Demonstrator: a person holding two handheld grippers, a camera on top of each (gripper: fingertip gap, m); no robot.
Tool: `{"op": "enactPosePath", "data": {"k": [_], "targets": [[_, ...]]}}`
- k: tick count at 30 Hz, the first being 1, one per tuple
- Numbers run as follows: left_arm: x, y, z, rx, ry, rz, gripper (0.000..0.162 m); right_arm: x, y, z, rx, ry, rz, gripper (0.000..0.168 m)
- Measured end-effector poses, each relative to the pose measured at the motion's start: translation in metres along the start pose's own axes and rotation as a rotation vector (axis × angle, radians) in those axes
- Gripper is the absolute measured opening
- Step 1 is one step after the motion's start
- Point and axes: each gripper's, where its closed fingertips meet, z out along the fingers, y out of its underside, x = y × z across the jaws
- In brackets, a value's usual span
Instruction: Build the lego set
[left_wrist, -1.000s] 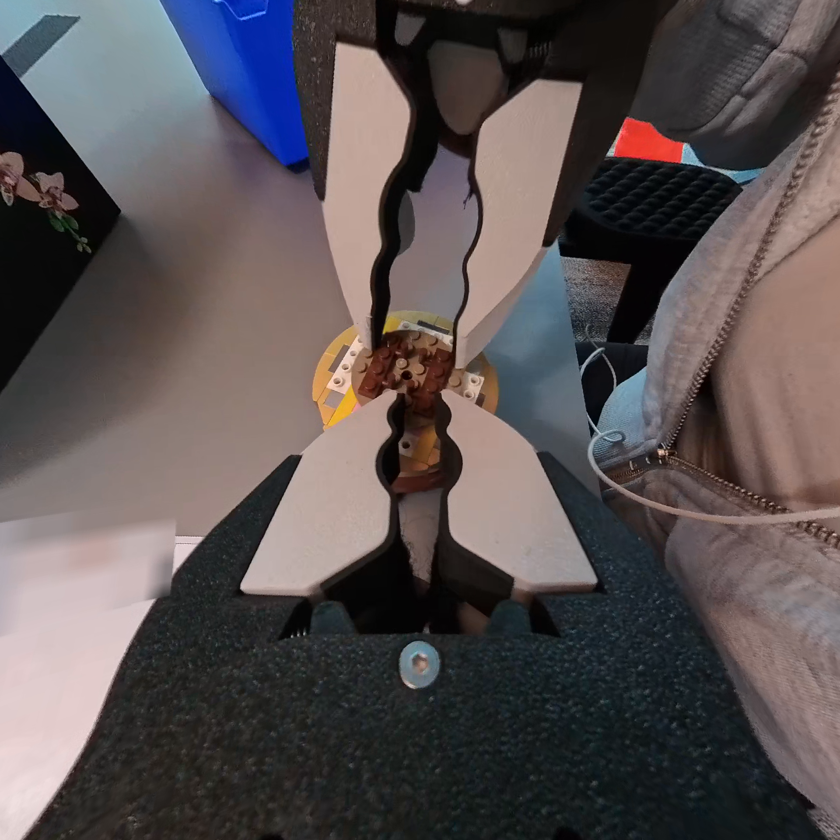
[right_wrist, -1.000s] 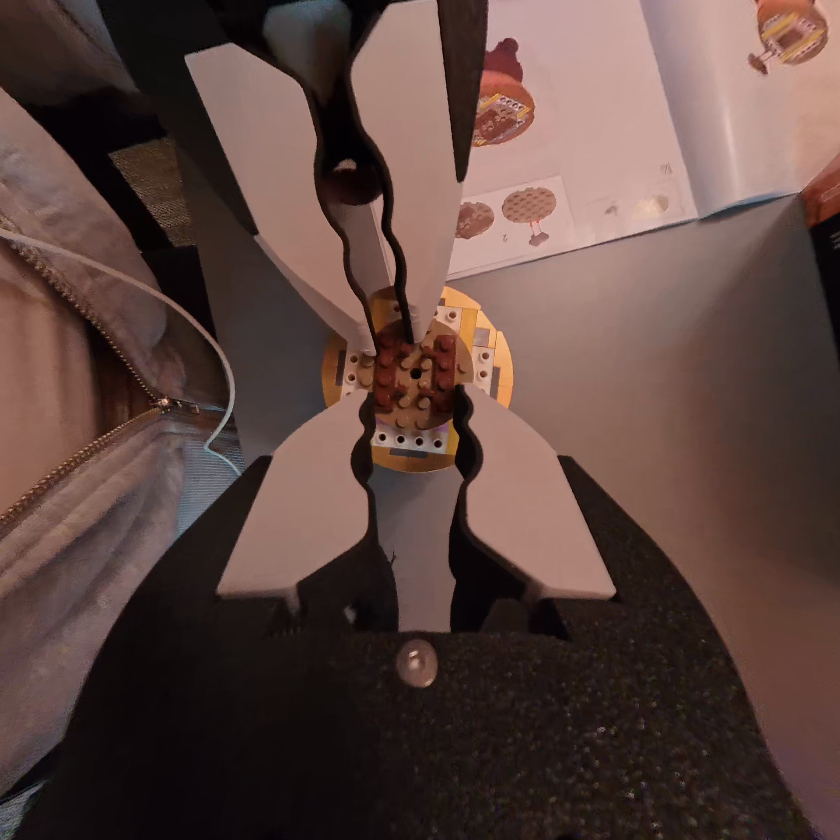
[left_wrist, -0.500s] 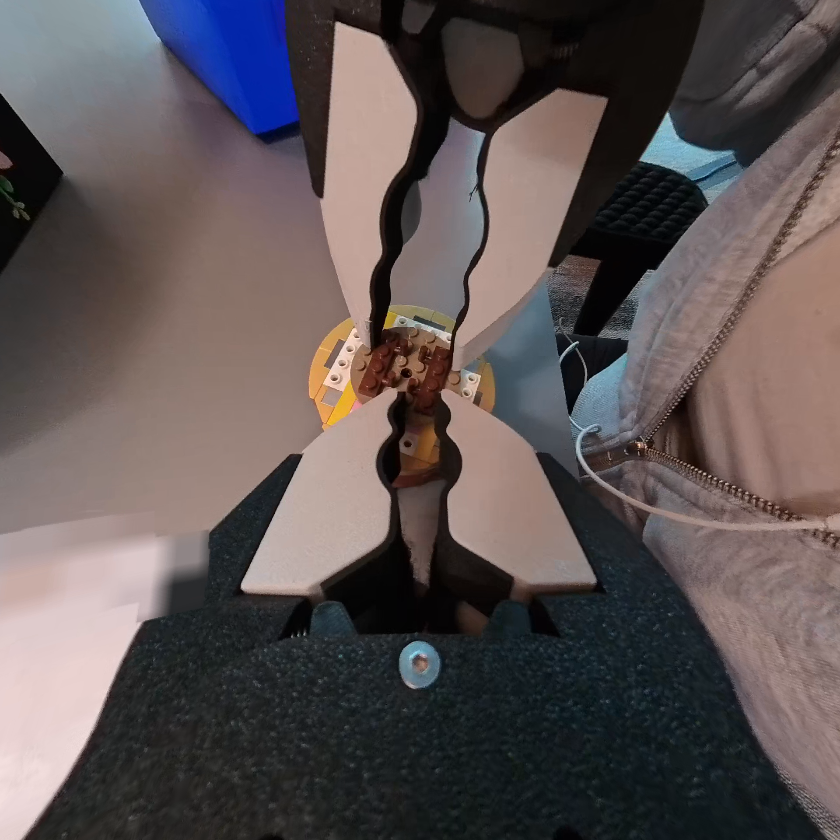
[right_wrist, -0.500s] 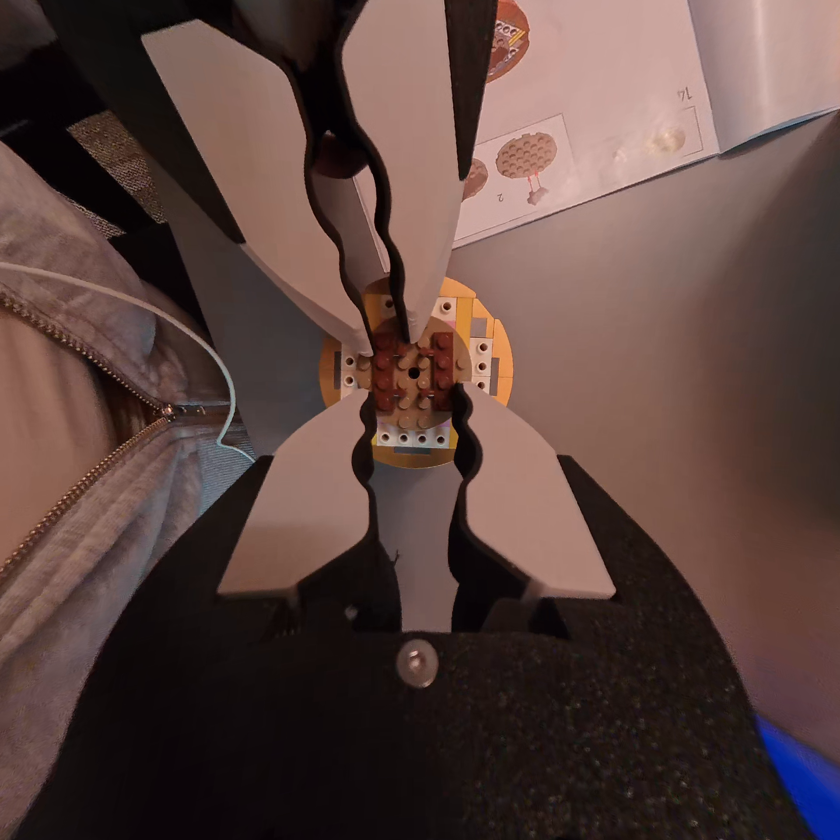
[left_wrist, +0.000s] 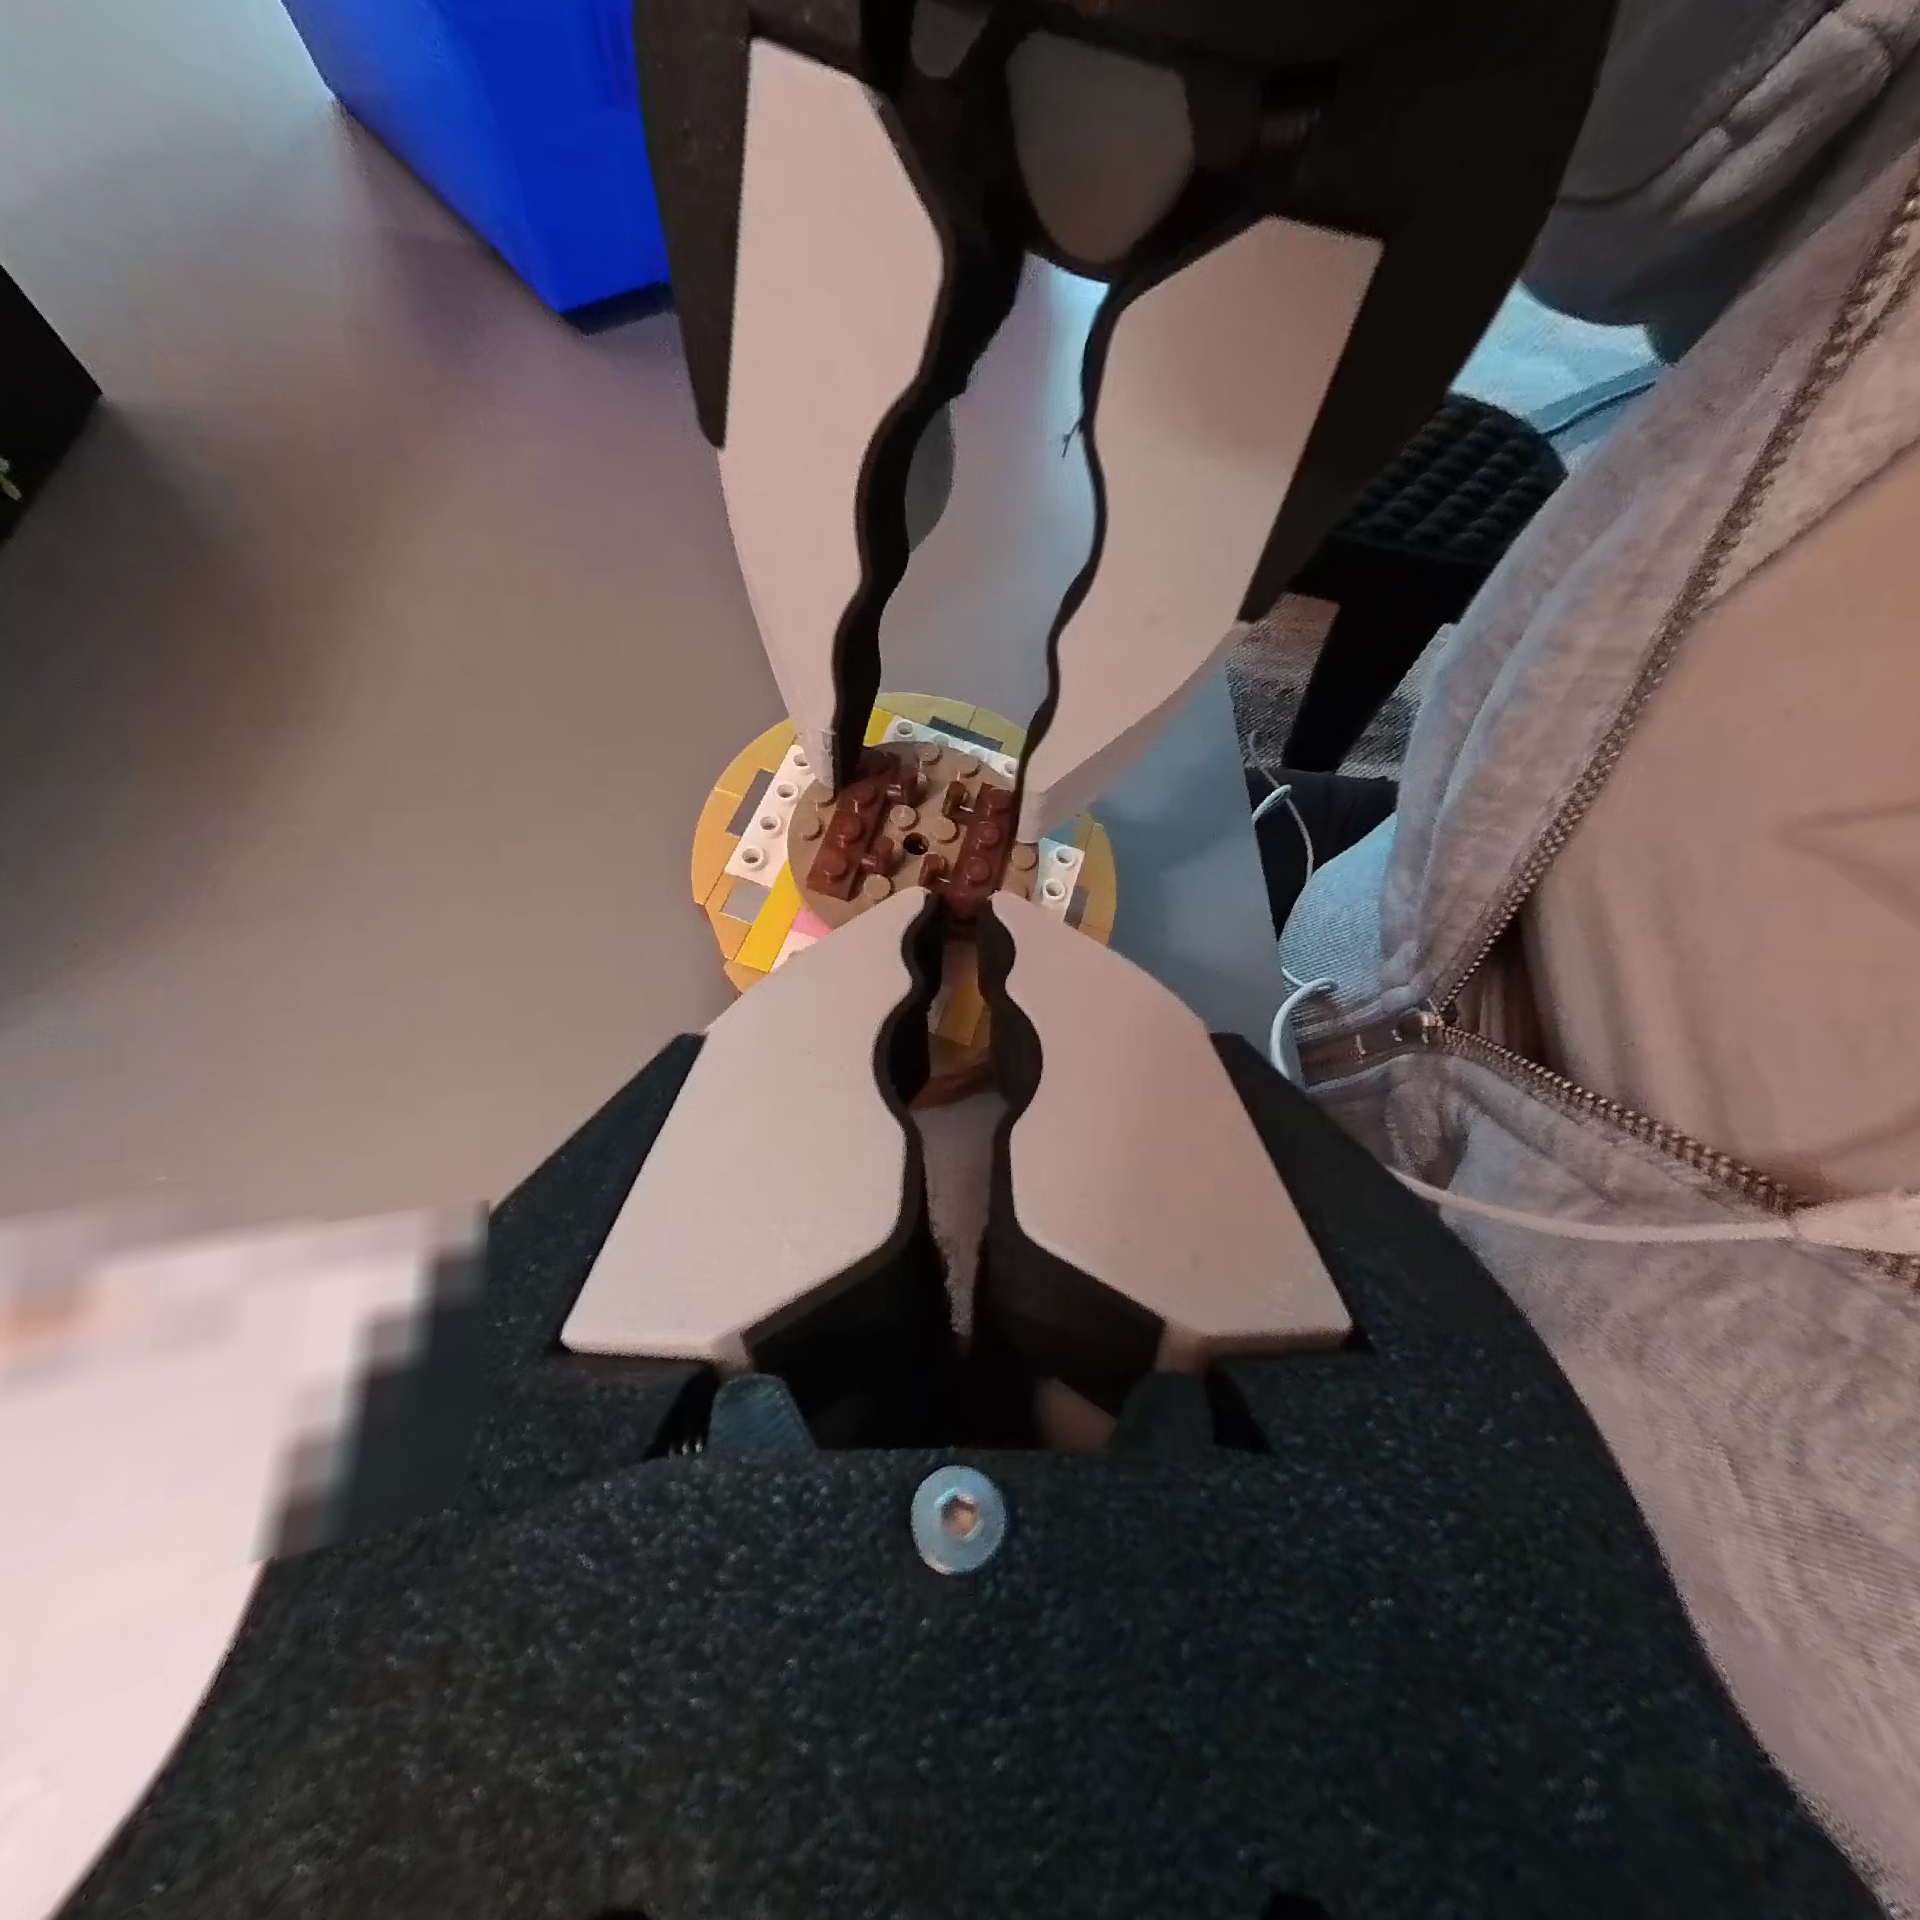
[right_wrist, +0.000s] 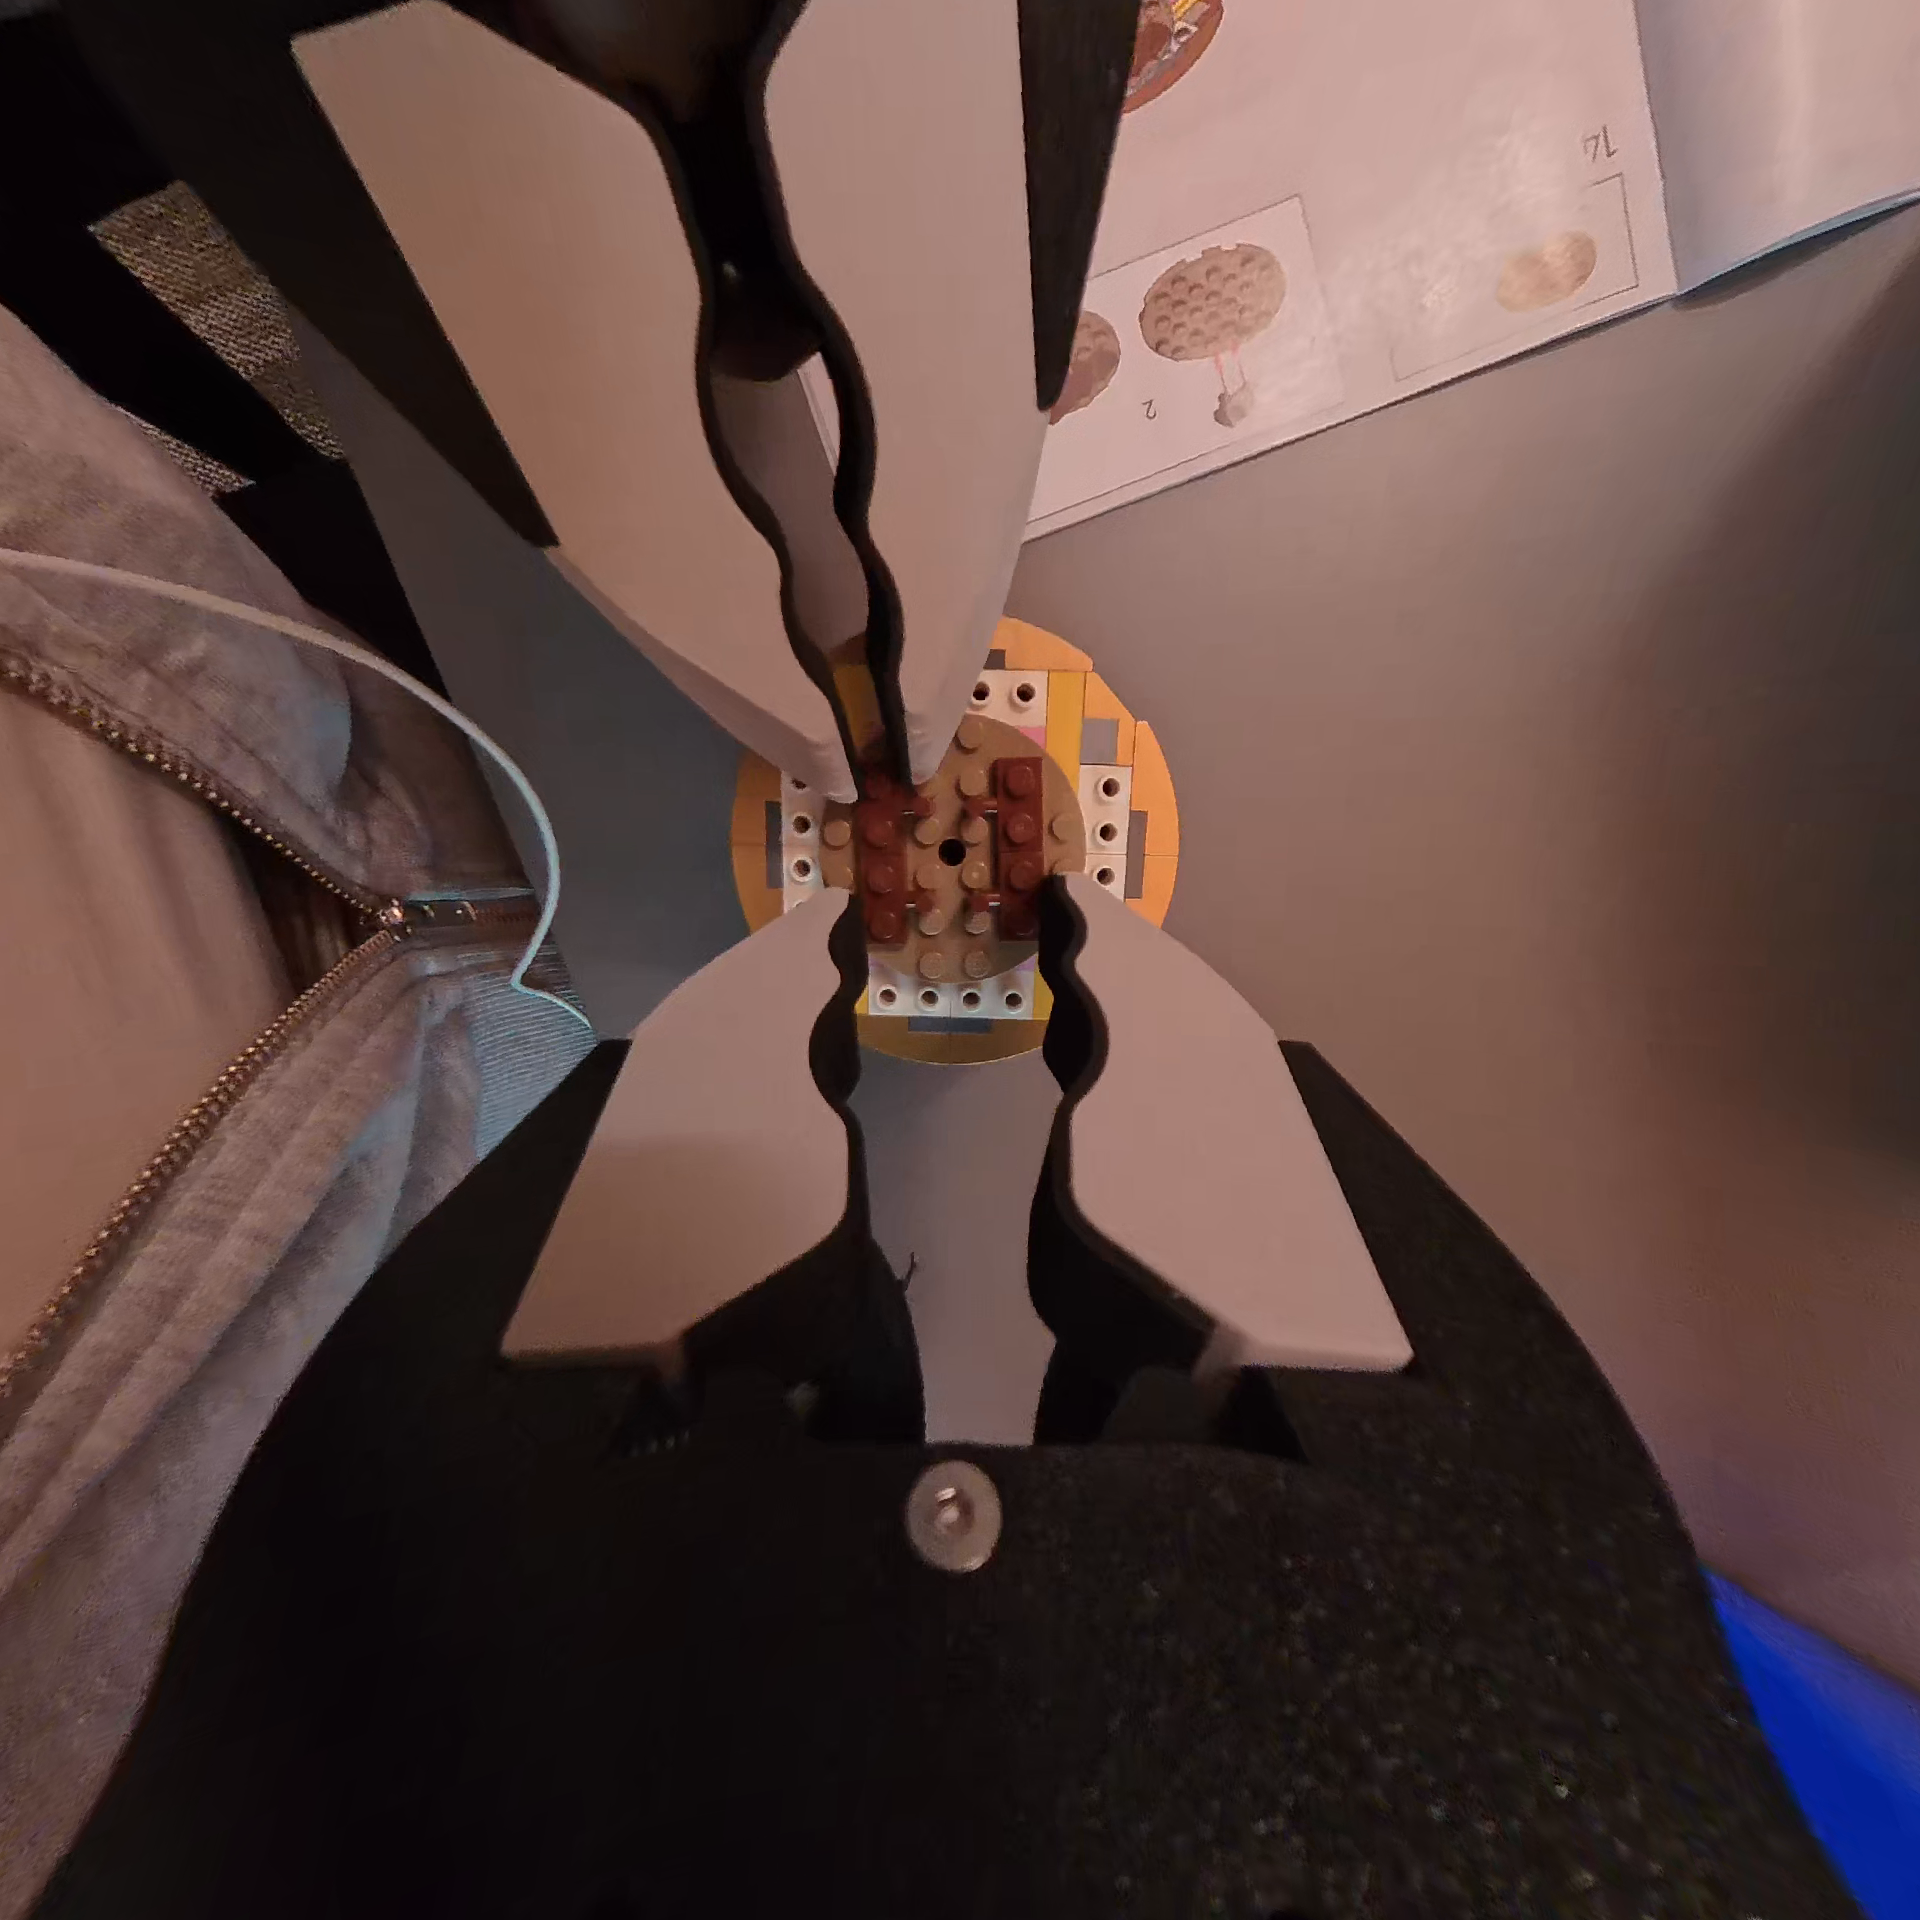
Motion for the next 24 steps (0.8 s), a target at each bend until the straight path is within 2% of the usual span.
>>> {"op": "enactPosePath", "data": {"k": [12,21,24], "targets": [[0.0004,-0.0013,-0.0003,-0.021,-0.014,0.021,0.007,0.0014,-0.0010,-0.0003,0.017,0.003,0.015,0.032],[-0.0059,-0.0052,-0.0041,-0.042,-0.055,0.079,0.033,0.0009,-0.0010,-0.0006,0.011,0.019,0.005,0.032],[-0.0060,-0.0026,0.0009,-0.075,-0.053,0.134,0.031,0.0008,-0.0004,-0.0008,0.002,0.019,0.021,0.032]]}}
